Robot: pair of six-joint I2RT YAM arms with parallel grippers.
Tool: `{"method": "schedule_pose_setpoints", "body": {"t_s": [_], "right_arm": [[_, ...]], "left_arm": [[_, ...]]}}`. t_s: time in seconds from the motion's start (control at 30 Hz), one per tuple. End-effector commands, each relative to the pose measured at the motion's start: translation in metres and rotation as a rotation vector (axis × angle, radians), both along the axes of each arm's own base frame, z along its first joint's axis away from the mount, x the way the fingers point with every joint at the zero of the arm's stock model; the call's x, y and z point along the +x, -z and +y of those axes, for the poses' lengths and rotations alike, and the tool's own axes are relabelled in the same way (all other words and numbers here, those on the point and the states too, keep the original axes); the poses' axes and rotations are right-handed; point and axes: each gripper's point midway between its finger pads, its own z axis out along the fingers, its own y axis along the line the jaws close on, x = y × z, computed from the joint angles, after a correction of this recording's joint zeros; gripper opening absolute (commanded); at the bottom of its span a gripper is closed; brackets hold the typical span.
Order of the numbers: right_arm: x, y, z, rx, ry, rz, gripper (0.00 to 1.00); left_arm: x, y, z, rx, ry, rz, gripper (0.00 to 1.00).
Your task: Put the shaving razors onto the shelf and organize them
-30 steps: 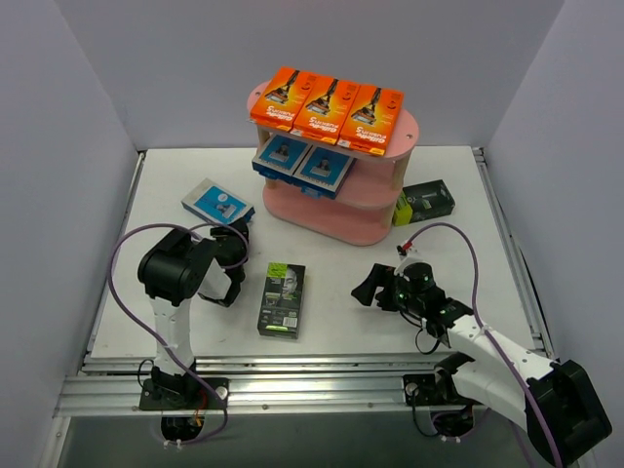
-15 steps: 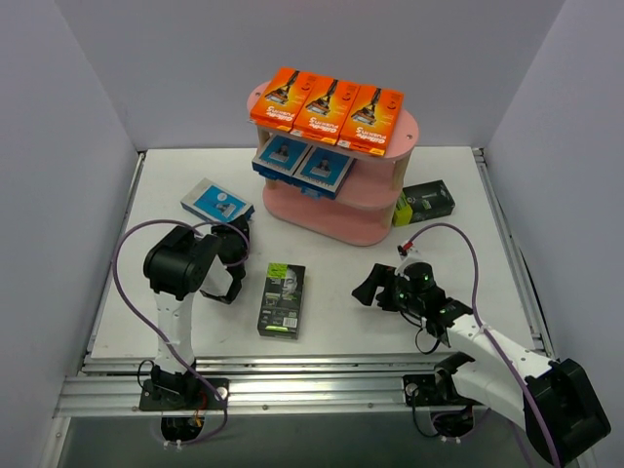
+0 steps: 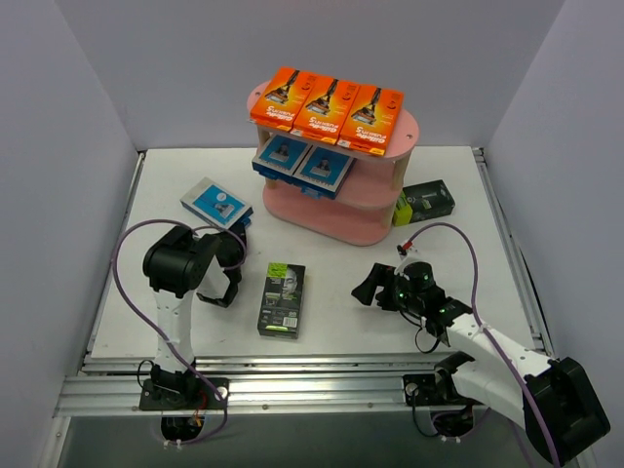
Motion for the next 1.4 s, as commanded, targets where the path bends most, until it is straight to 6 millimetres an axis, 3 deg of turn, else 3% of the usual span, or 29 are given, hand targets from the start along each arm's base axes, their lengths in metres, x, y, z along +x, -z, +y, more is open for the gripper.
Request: {"method": "schedule_pose_setpoints", "body": {"t_s": [0.0,0.17,0.37,0.57,0.7,0.73,0.8,0.87,0.9,0.97,1.17,1.37], "right_arm": [[0.004,-0.005,0.0,0.004,-0.008,-0.032,0.76],[0.004,-0.006,0.0,0.005,-0.009,-0.037,0.76],[0.003,-0.009,-0.001,0.005,-0.003,-0.048,0.76],[0.003,-0.012,-0.002,0.007,-0.001,-0.059,0.76],[0.003,-0.013,-0.002,0.009,-0.001,-0.062,0.76],[0.003,-0.013,-0.002,0.009,0.001,-0.064,0.76],[0.004,-0.014,-0.003,0.009,0.003,-0.068,0.76],[0.003,-0.013,-0.003,0.006,0.004,-0.066,0.76],[0.003,-0.014,-0.003,0.01,0.004,-0.067,0.76],[0.003,-0.014,-0.003,0.01,0.004,-0.069,0.76],[0.003,-0.013,-0.003,0.01,0.003,-0.069,0.76],[0.004,-0.014,-0.003,0.01,0.006,-0.076,0.76]], "left_arm": [[-0.007,-0.022,0.01,-0.024,0.001,-0.074,0.17],[-0.021,-0.028,0.003,-0.039,0.098,-0.066,0.02],[-0.045,-0.032,-0.001,-0.103,0.252,-0.062,0.02],[-0.068,-0.037,0.007,-0.158,0.377,-0.036,0.02],[-0.077,-0.05,-0.009,-0.17,0.555,-0.007,0.02],[-0.08,-0.04,-0.013,-0.176,0.587,0.053,0.02],[-0.08,-0.051,-0.019,-0.146,0.642,0.039,0.02],[-0.087,-0.049,-0.019,-0.133,0.676,0.074,0.02],[-0.087,-0.061,-0.018,-0.114,0.691,0.053,0.02],[-0.098,-0.053,-0.024,-0.085,0.764,0.13,0.02],[-0.107,-0.065,0.003,-0.011,0.794,0.208,0.02],[-0.12,-0.068,0.008,0.014,0.844,0.269,0.02]]}}
